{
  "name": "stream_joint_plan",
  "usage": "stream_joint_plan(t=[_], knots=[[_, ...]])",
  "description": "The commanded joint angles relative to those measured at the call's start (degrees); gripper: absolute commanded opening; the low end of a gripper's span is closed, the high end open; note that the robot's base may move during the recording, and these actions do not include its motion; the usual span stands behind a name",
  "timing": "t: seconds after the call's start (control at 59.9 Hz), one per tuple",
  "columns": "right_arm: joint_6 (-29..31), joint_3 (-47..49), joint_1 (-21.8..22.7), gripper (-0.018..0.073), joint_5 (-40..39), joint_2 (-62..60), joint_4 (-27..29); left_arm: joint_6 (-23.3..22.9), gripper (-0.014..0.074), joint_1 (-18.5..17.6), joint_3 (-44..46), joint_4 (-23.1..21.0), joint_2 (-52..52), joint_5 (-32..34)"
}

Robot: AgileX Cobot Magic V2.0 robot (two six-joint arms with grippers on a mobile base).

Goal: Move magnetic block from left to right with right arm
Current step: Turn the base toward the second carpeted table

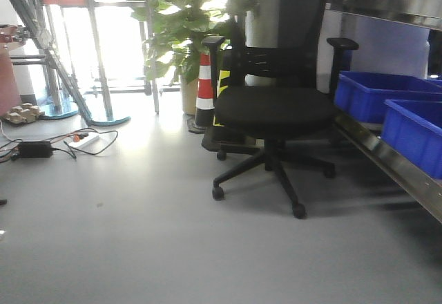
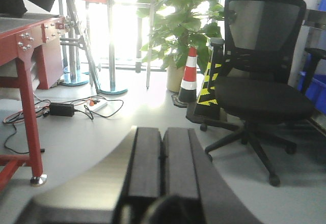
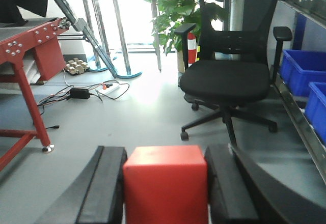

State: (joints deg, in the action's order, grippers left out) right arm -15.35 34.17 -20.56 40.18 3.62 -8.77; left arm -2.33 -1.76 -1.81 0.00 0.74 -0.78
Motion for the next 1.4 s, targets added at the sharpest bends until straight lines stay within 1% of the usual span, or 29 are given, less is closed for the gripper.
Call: stream_joint_plan(t=[0.0,0.885,1.019,1.387], knots=[[0.57,1.51,0.28,0.0119,-5.19,1.17,-0.95,-0.38,-0.0116,-0.12,-0.61,0.00,0.84,5.06],[0.57,1.51,0.28,0.0119,-5.19,1.17,-0.95,-0.38,-0.0116,-0.12,-0.51,0.00,0.84,5.06],[0.57,1.51,0.28,0.0119,-5.19,1.17,-0.95,-0.38,-0.0116,0.82,-0.51,0.00,0.84,5.06],[0.57,1.51,0.28,0.0119,-5.19,1.17,-0.95,-0.38,-0.0116,0.82,-0.51,0.00,0.84,5.06]])
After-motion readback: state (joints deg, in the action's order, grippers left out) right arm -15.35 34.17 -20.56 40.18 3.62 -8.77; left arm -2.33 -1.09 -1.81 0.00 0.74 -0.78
